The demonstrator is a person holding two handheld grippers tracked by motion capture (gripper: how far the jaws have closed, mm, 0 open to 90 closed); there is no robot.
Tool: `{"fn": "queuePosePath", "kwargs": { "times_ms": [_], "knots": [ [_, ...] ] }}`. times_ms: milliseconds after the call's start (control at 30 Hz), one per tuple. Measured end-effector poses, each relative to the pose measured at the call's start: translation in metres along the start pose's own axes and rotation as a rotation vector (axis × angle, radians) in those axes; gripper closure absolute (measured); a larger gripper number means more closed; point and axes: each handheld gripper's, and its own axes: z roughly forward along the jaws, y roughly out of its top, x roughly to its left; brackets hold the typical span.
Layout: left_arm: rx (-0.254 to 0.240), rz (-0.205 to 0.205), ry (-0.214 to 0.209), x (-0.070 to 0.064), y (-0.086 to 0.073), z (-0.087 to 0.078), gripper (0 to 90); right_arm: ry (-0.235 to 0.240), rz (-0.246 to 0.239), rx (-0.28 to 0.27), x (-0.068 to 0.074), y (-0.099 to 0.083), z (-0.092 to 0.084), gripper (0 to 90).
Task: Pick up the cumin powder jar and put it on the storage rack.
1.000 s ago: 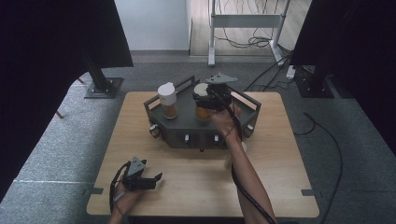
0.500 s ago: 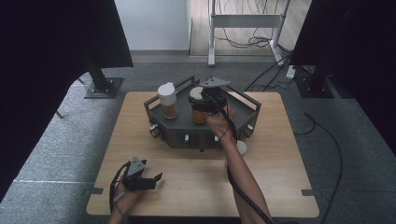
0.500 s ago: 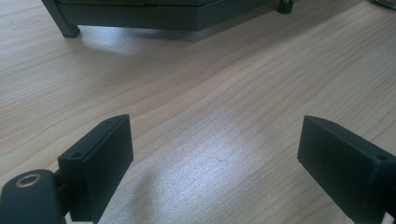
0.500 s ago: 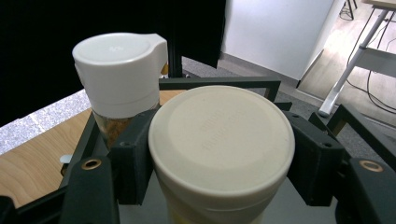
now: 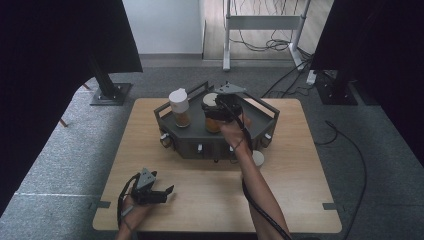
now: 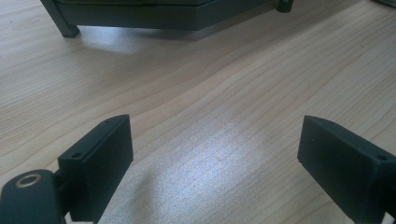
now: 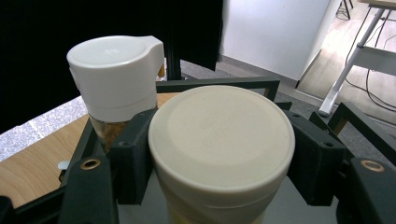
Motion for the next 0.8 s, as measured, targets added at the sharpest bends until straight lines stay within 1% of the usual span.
{"fn": "queuePosePath", "kwargs": {
  "times_ms": [67, 100, 167, 200, 233, 333, 500, 600, 700, 800],
  "knots": [
    [0.000, 0.000, 0.000, 0.000, 0.000, 0.000, 10.2, 0.004, 0.011, 0.004, -0.002, 0.001, 0.001, 27.3],
    [-0.001, 0.001, 0.000, 0.000, 0.000, 0.000, 10.2, -0.005, 0.009, 0.007, -0.001, 0.001, 0.001, 26.2],
    [0.001, 0.003, 0.001, 0.000, 0.000, 0.000, 10.2, -0.005, 0.015, -0.004, -0.002, -0.002, 0.002, 21.0],
    [0.001, 0.003, 0.001, 0.000, 0.000, 0.000, 10.2, -0.005, 0.015, -0.004, -0.002, -0.002, 0.002, 21.0],
    [0.002, 0.003, 0.001, 0.000, 0.000, 0.000, 10.2, -0.016, 0.009, -0.009, -0.001, -0.004, 0.002, 15.0],
    [0.002, 0.004, 0.001, 0.000, 0.000, 0.000, 10.2, -0.011, 0.001, -0.018, -0.003, -0.006, 0.002, 9.6],
    [0.002, 0.004, 0.003, -0.001, 0.000, 0.000, 10.2, -0.012, -0.014, -0.023, -0.002, -0.008, -0.003, 9.4],
    [0.003, 0.007, 0.005, -0.001, 0.001, 0.000, 10.2, -0.013, -0.015, -0.036, -0.002, -0.010, -0.008, 9.6],
    [0.005, 0.007, 0.006, -0.002, 0.001, 0.001, 10.2, -0.017, -0.022, -0.037, -0.001, -0.009, -0.013, 9.8],
    [0.004, 0.007, 0.007, -0.002, 0.001, 0.001, 10.2, -0.012, -0.027, -0.045, -0.001, -0.009, -0.021, 10.2]
  ]
}}
